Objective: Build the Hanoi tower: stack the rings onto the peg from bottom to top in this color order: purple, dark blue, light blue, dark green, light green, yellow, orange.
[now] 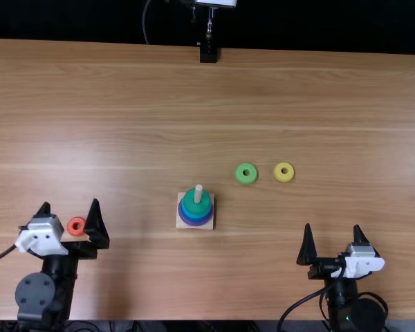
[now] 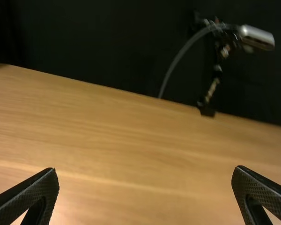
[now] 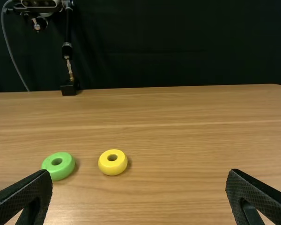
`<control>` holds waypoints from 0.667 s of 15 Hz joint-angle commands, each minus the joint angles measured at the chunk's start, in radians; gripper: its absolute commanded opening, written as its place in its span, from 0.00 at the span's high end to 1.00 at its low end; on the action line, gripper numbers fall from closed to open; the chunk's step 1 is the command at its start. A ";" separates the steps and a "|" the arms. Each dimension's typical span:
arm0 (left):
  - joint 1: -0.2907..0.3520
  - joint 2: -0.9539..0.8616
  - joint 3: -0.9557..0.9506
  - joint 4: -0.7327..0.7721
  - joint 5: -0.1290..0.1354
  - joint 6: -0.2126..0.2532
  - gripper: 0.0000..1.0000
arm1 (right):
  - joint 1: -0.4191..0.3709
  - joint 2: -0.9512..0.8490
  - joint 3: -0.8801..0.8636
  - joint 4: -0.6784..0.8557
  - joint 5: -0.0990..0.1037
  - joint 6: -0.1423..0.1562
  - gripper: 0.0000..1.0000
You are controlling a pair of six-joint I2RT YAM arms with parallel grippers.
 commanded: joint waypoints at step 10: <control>0.034 -0.370 -0.184 -0.136 0.075 0.171 0.00 | -0.010 -0.013 -0.015 0.007 -0.008 0.002 0.00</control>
